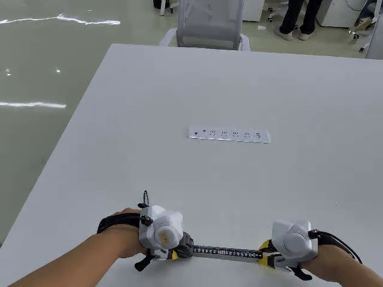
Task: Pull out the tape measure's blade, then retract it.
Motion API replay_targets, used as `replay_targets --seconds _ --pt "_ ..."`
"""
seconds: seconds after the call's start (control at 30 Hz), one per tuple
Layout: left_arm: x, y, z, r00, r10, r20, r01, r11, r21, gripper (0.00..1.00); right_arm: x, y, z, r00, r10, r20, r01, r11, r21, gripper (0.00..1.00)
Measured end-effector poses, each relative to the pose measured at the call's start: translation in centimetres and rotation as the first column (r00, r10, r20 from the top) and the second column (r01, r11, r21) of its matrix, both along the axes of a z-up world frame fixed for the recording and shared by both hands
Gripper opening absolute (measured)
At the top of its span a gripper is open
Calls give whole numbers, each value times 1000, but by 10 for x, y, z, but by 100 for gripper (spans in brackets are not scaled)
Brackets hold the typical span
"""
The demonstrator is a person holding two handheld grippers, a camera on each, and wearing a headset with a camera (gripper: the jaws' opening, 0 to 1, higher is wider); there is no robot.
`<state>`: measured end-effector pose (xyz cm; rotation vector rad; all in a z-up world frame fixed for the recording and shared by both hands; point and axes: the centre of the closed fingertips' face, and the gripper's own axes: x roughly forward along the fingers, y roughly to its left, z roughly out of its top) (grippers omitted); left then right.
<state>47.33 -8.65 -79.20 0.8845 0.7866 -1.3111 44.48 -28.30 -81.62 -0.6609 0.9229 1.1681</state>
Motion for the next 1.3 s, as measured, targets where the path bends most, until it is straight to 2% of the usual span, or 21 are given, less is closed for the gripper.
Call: replay_targets --seconds 1.3 --pt "0 -1 -1 1000 3 1 -3 1000 -3 32 -2 -29 0 1000 -23 -2 22 999 -25 11"
